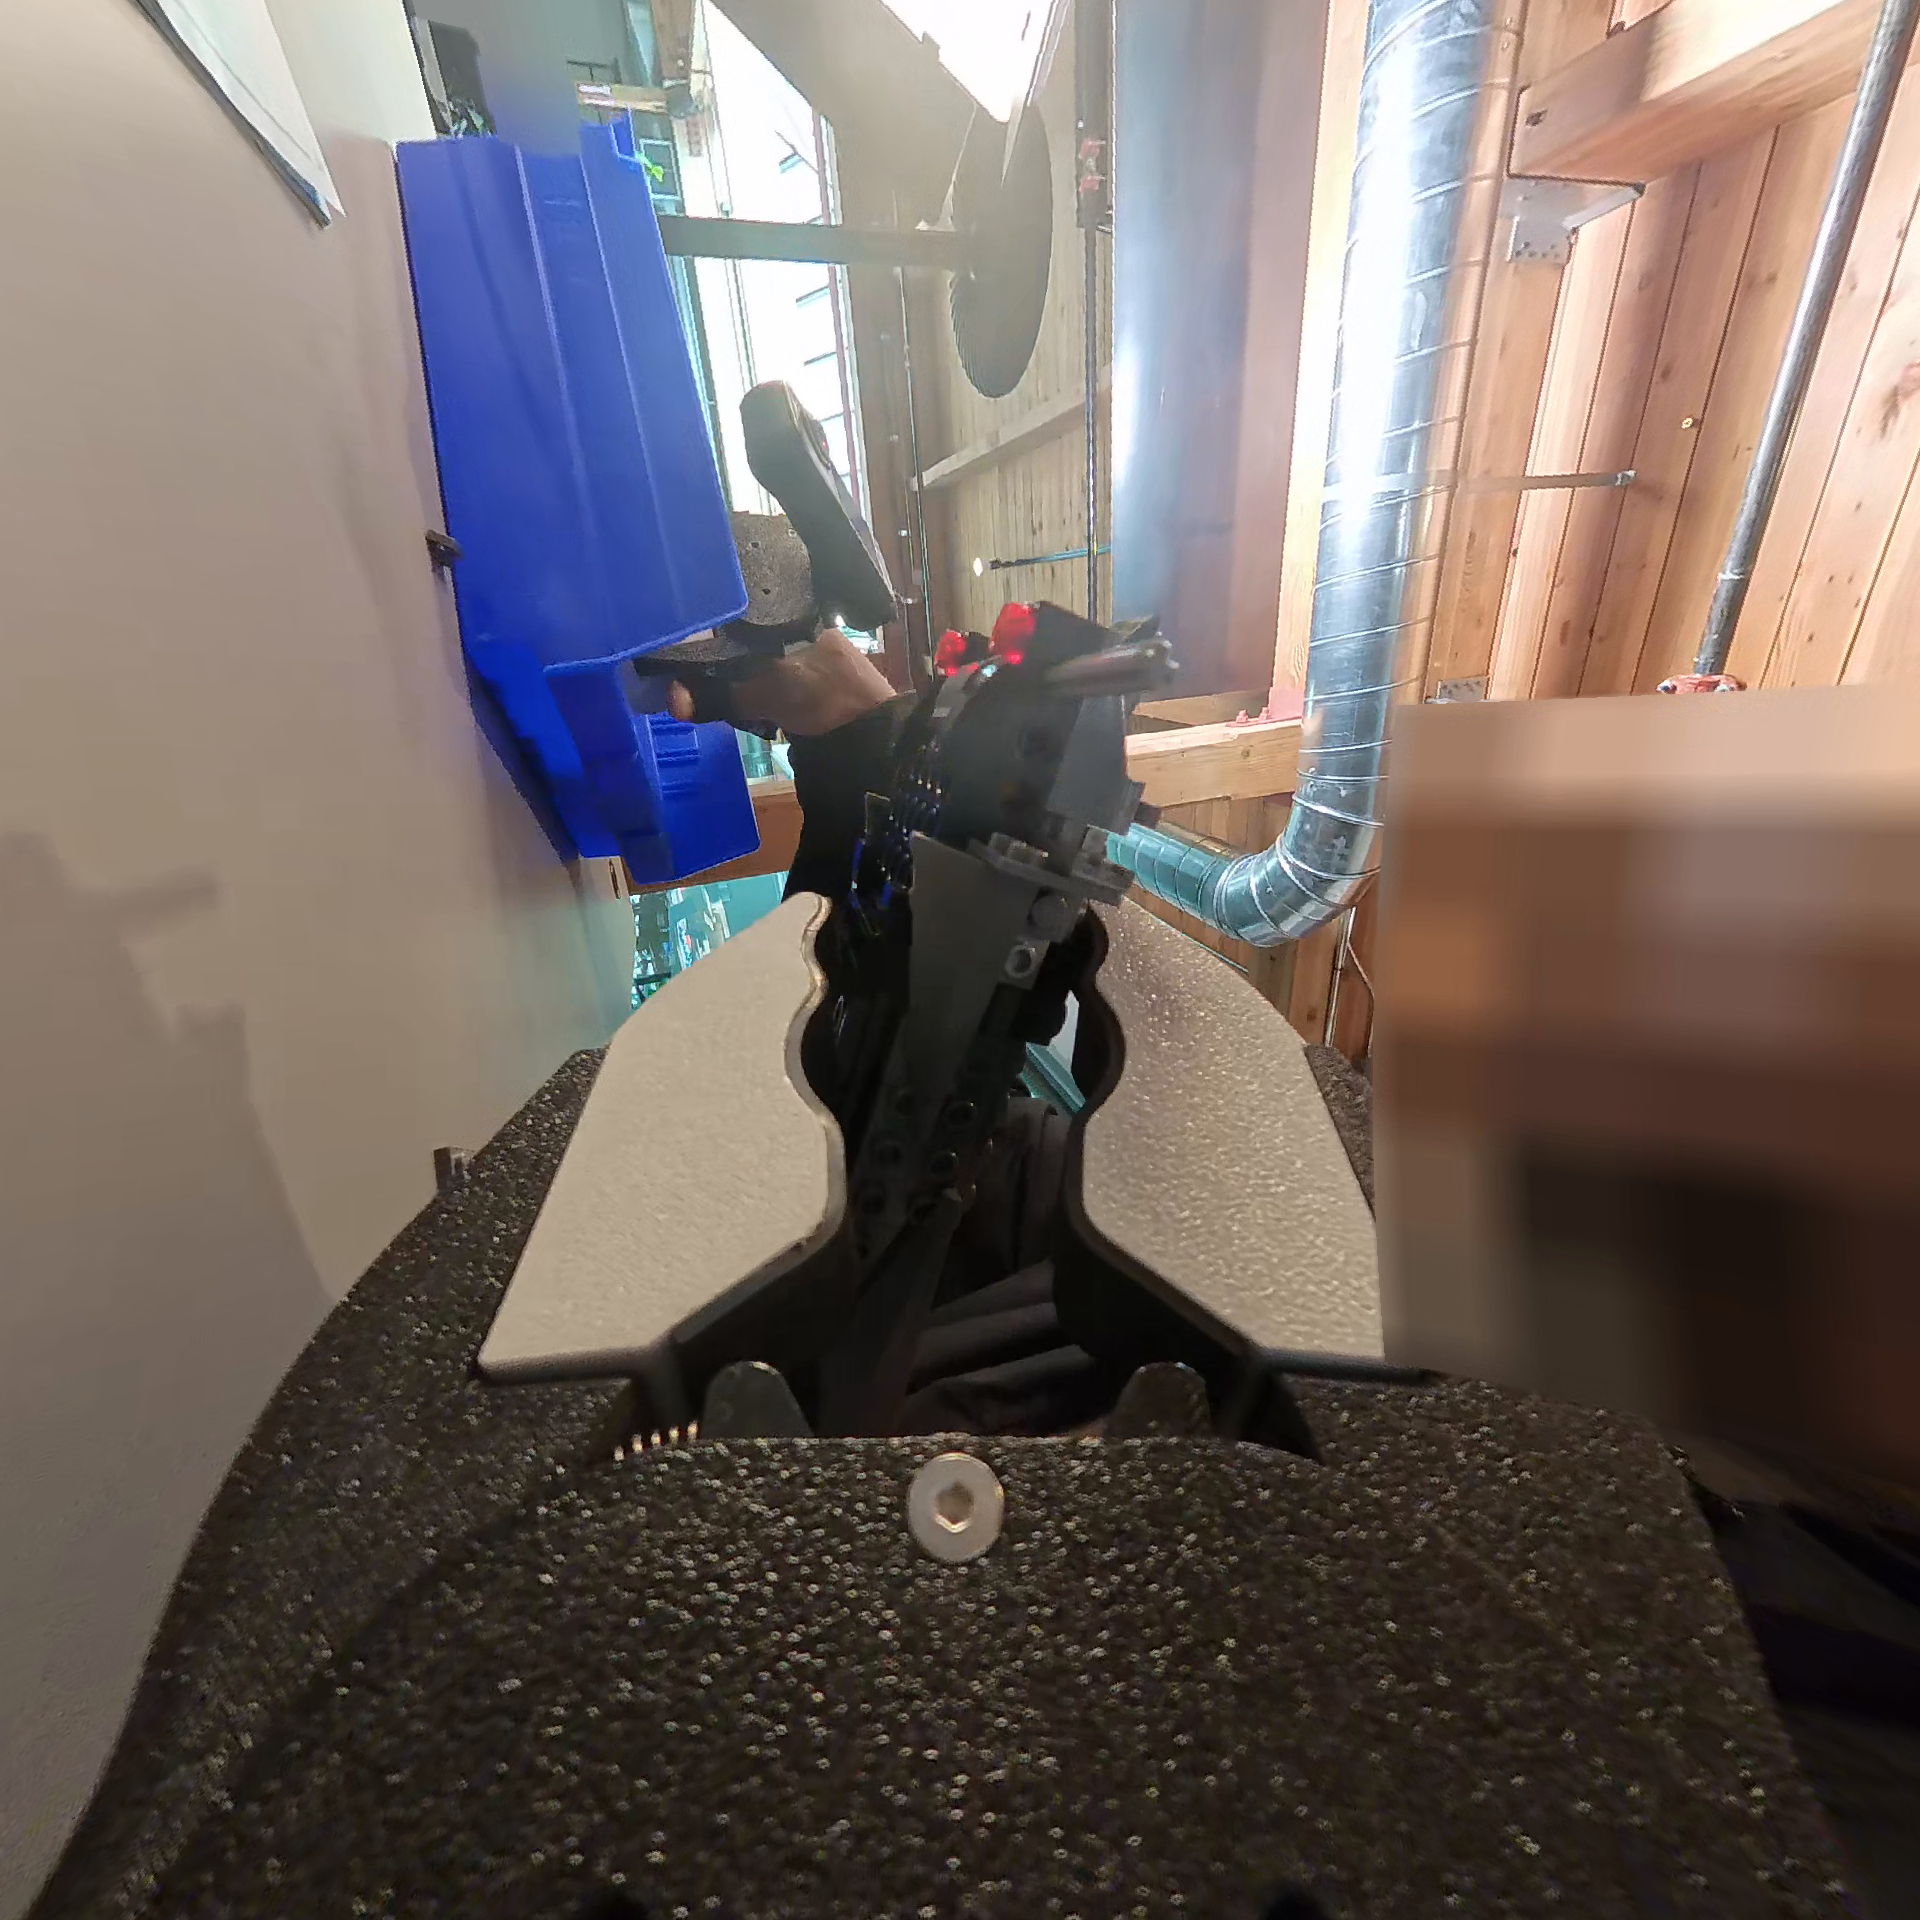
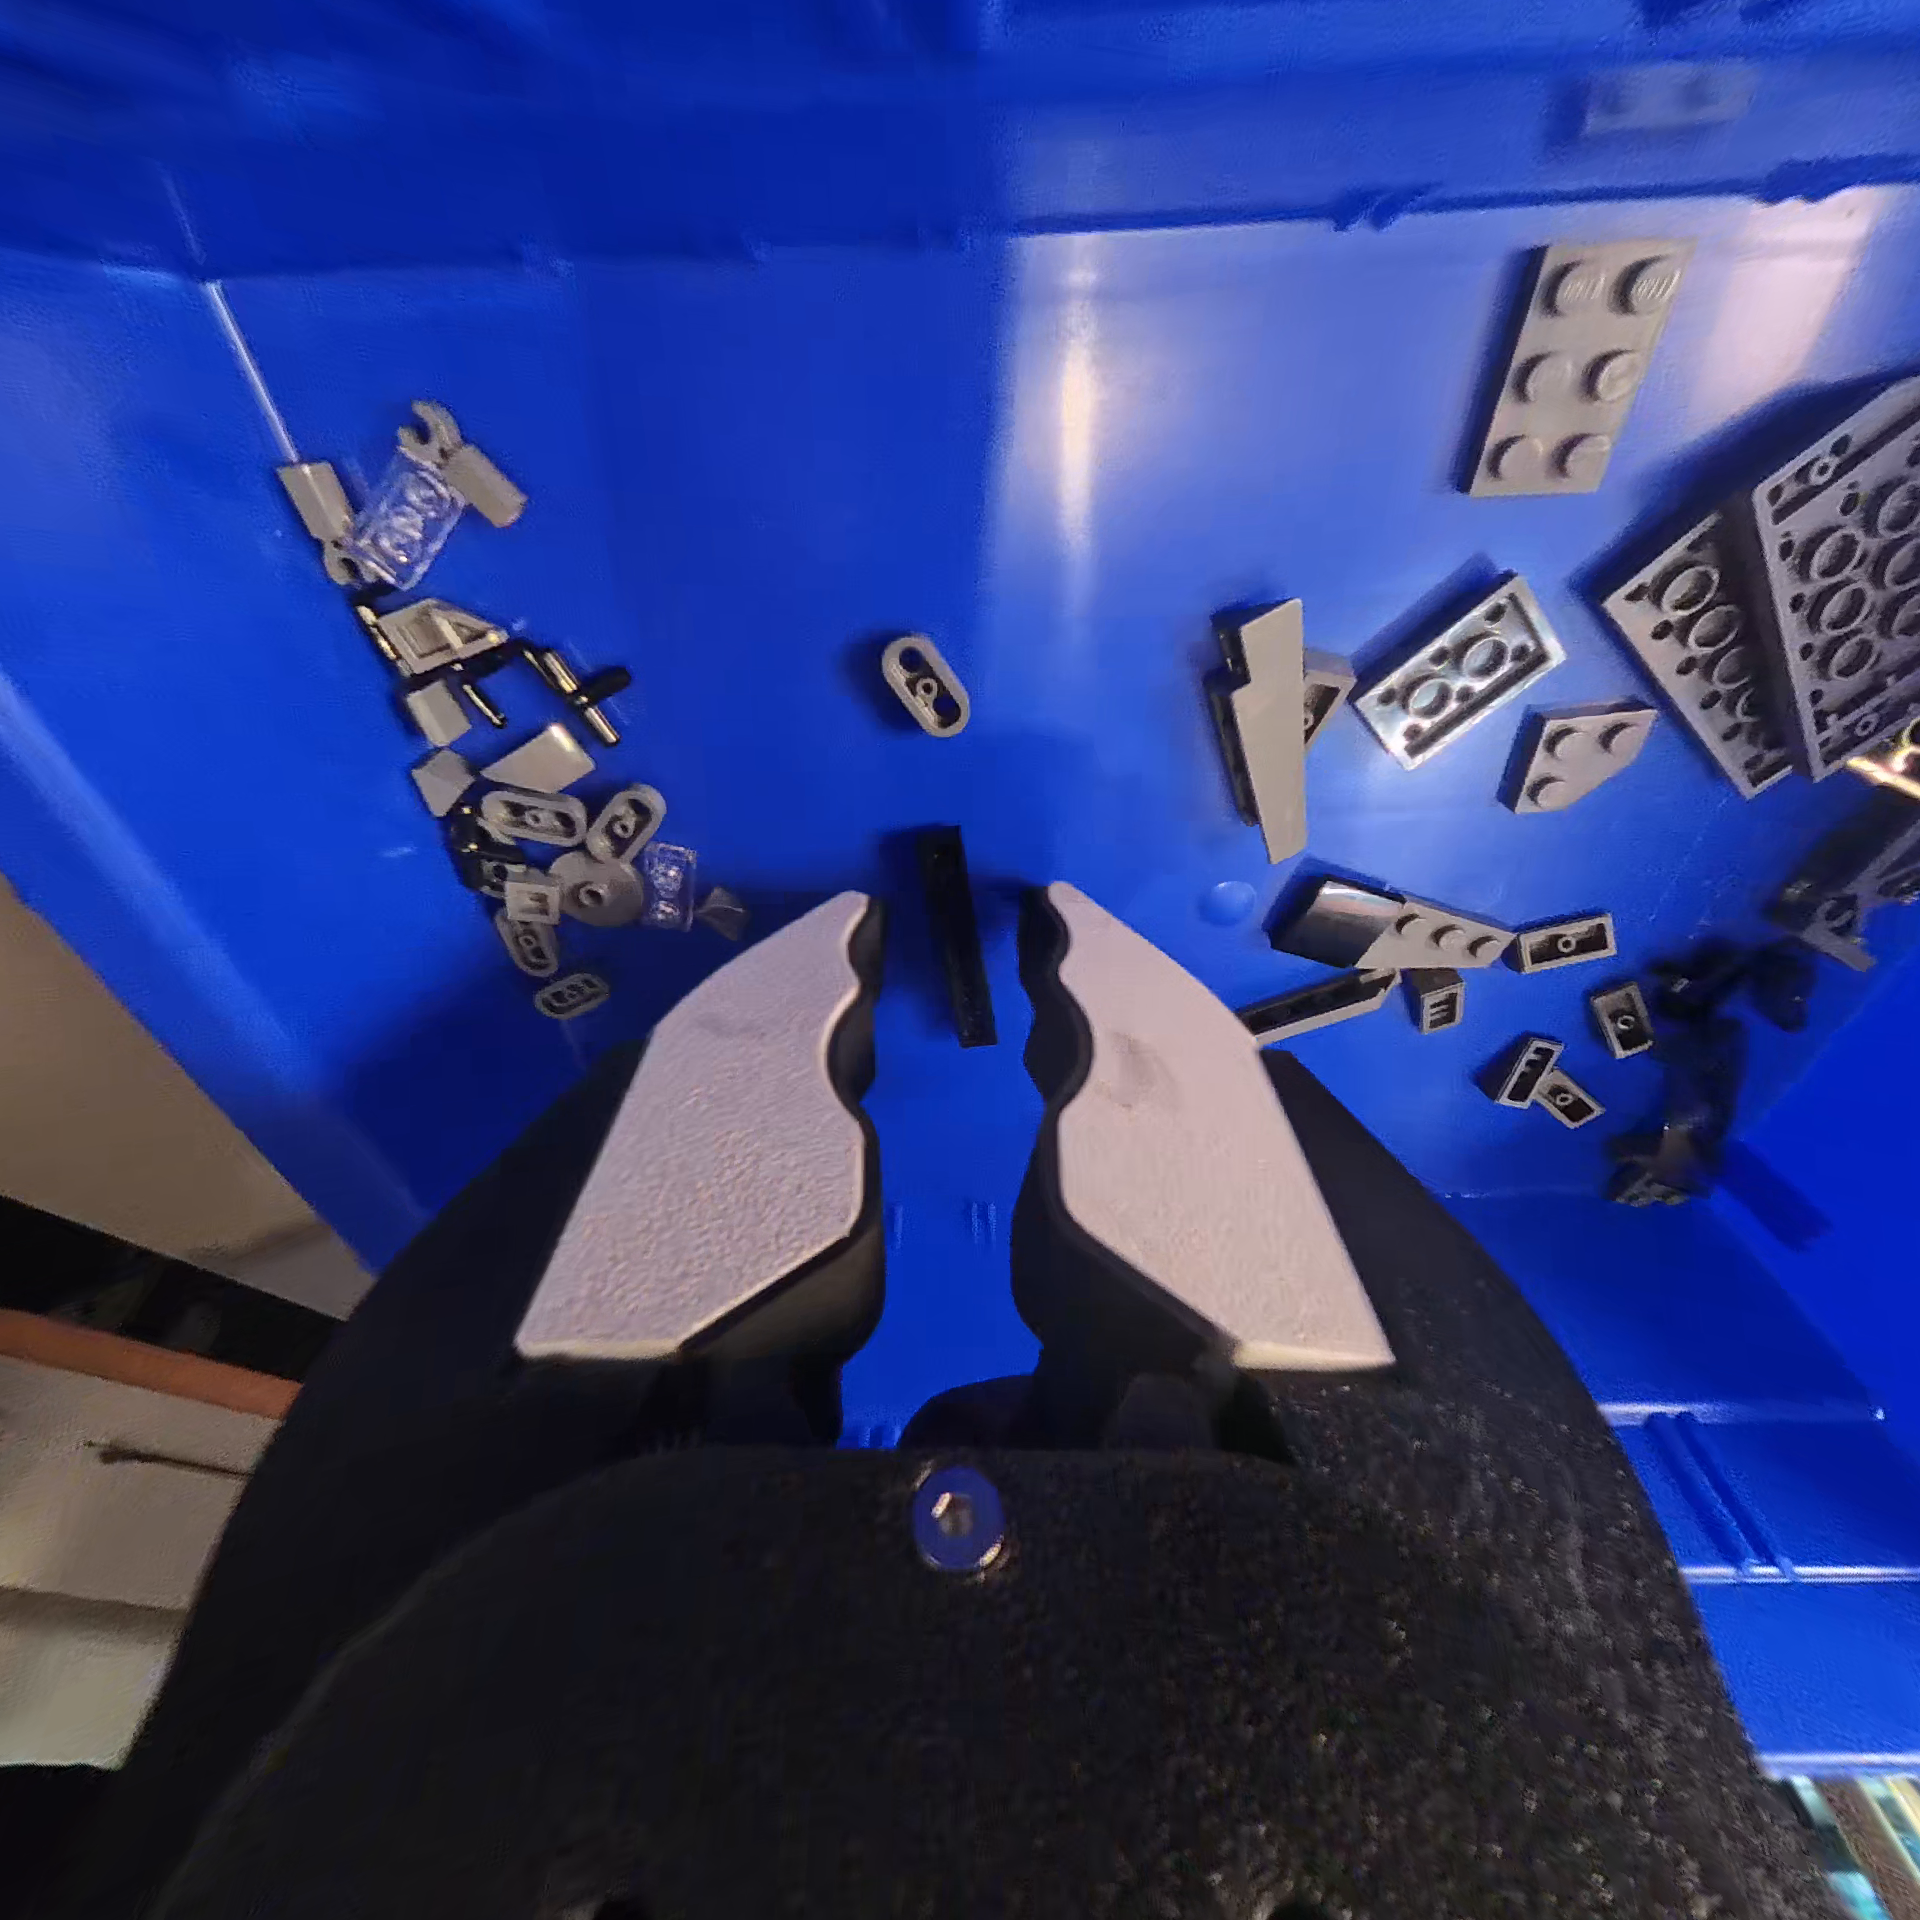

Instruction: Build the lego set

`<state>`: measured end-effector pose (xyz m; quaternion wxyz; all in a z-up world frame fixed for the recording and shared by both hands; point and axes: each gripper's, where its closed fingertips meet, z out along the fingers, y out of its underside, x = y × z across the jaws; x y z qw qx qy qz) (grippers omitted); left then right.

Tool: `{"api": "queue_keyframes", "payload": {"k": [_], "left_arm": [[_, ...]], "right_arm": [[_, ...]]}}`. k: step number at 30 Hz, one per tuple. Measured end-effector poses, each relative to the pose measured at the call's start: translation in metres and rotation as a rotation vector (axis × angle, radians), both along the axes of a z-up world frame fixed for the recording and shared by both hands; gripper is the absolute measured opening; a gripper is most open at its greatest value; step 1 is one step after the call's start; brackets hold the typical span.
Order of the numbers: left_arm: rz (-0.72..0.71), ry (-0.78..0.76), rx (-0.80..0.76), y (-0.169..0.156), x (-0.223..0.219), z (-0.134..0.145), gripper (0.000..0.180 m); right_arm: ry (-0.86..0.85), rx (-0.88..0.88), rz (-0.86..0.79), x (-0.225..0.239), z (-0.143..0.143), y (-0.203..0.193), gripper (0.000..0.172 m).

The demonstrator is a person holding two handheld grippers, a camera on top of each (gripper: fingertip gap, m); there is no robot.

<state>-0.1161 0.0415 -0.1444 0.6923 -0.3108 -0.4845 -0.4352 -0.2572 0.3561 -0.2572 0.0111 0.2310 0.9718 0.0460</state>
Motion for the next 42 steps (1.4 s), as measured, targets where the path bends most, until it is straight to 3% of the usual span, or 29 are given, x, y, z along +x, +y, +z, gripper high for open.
{"api": "queue_keyframes", "payload": {"k": [2,9,16,21,29,37,42], "left_arm": [[0.009,0.001,-0.001,-0.004,-0.002,0.0,0.043],[0.02,-0.004,-0.014,0.0,-0.012,-0.002,0.043],[0.02,-0.019,-0.043,0.02,-0.025,-0.007,0.043],[0.01,-0.027,-0.064,0.039,-0.032,-0.009,0.043],[0.038,-0.029,-0.089,0.055,-0.039,-0.01,0.043],[0.107,-0.041,-0.11,0.055,-0.046,-0.013,0.043],[0.156,-0.044,-0.1,0.05,-0.047,-0.014,0.043]], "right_arm": [[-0.007,-0.008,-0.009,0.0,-0.001,-0.001,0.008],[-0.001,-0.193,-0.02,0.001,0.013,-0.026,0.008],[0.038,-0.193,-0.02,0.001,0.003,-0.03,0.024],[0.107,-0.231,0.014,0.006,0.022,-0.023,0.031],[0.084,-0.23,0.156,0.014,0.039,0.003,0.031],[0.026,-0.204,0.431,0.028,0.015,-0.024,0.03],[0.06,-0.242,0.44,0.014,0.018,-0.041,0.028]]}}
